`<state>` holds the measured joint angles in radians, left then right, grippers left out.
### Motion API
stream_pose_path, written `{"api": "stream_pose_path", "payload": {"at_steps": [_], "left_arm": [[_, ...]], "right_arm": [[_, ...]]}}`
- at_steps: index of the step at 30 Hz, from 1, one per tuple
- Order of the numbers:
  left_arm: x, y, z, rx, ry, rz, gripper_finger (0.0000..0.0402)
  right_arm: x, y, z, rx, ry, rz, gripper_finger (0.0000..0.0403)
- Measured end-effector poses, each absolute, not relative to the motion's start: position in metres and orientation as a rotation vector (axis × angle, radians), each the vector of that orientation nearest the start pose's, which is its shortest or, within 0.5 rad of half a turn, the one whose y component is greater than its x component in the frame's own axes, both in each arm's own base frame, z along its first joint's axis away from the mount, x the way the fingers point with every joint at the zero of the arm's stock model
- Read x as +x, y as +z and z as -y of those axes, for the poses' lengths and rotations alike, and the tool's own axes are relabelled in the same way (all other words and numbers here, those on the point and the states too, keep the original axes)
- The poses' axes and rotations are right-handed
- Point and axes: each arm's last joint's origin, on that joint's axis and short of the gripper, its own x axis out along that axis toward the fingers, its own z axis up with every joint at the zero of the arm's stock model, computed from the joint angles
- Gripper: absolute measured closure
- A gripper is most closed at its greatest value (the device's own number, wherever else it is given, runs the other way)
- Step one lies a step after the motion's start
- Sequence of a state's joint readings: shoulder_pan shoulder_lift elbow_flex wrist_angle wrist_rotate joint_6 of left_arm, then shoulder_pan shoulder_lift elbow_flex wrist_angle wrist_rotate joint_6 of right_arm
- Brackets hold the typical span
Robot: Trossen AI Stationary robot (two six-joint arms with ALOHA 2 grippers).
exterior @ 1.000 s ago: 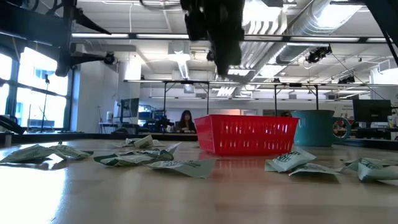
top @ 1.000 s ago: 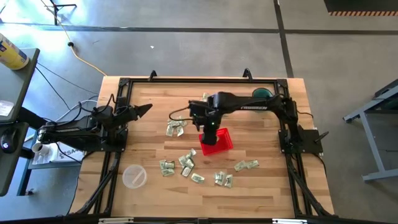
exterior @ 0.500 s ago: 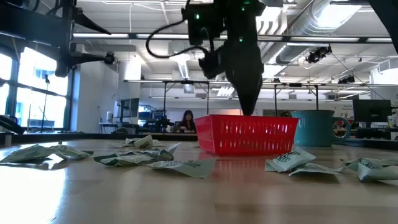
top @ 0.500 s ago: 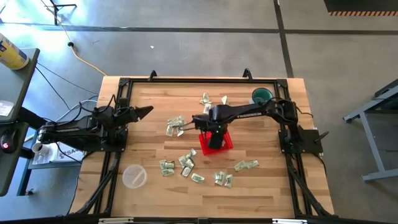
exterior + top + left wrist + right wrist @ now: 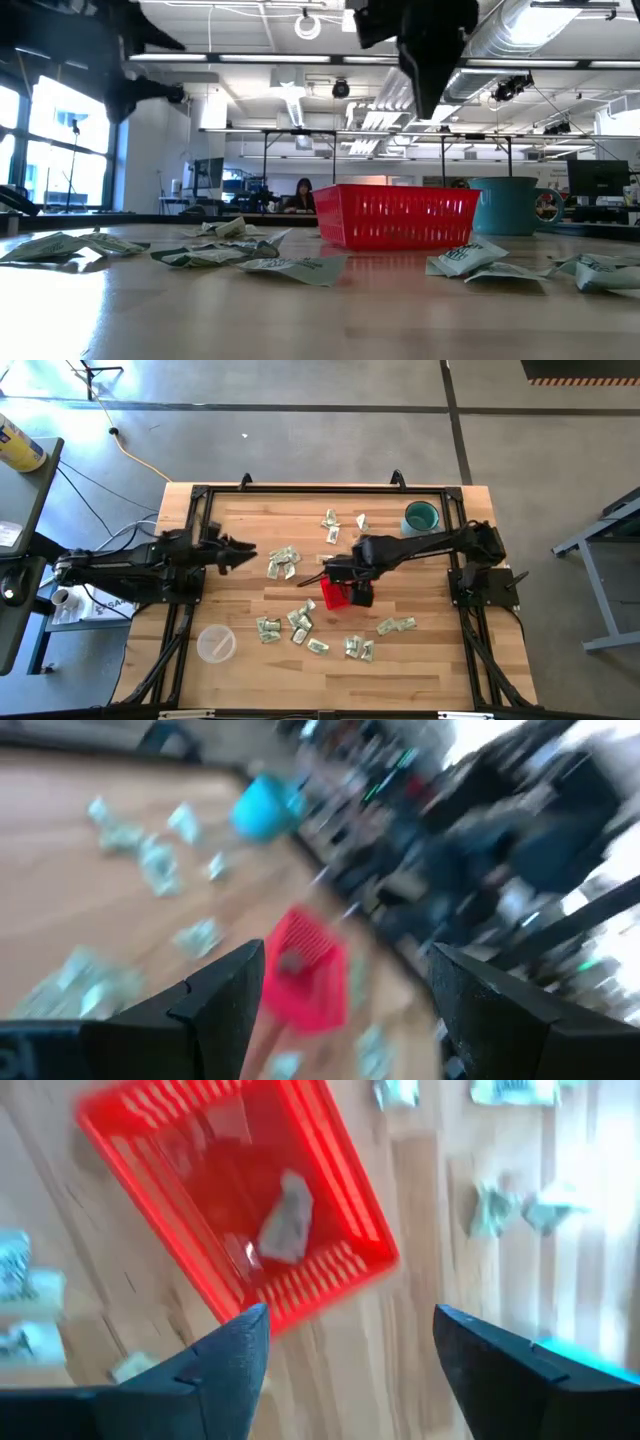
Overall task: Pick and place items into bin
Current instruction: Put the white stevia pack into the red bin
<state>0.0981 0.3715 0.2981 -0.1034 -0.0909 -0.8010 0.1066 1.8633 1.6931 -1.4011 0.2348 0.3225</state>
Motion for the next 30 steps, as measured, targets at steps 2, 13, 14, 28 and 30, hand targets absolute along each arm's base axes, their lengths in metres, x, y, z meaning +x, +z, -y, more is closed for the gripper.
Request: {"api": "stream_pose_path", "payload": {"at_steps": [2, 13, 14, 28, 30], "left_arm": [[0.128, 0.217, -0.015, -0.793, 0.301, -0.202, 0.0087], [0.209, 0.209, -0.021, -0.790, 0.494, -0.585, 0.0087], [0.217, 0.210, -0.021, -0.753, 0.503, -0.625, 0.0087], [0.305, 0.197, 0.008, -0.596, 0.633, -1.130, 0.0087], [0.312, 0.194, 0.011, -0.609, 0.648, -1.134, 0.0087]], "right_arm": [[0.337, 0.279, -0.026, 0.003, -0.379, -1.535, 0.0131], [0.276, 0.261, -0.003, 0.193, -0.645, -1.557, 0.0131], [0.271, 0.259, -0.003, 0.204, -0.653, -1.555, 0.0131], [0.249, 0.243, -0.001, 0.169, -0.656, -1.535, 0.0131], [0.250, 0.243, -0.001, 0.153, -0.642, -1.536, 0.0131]]}}
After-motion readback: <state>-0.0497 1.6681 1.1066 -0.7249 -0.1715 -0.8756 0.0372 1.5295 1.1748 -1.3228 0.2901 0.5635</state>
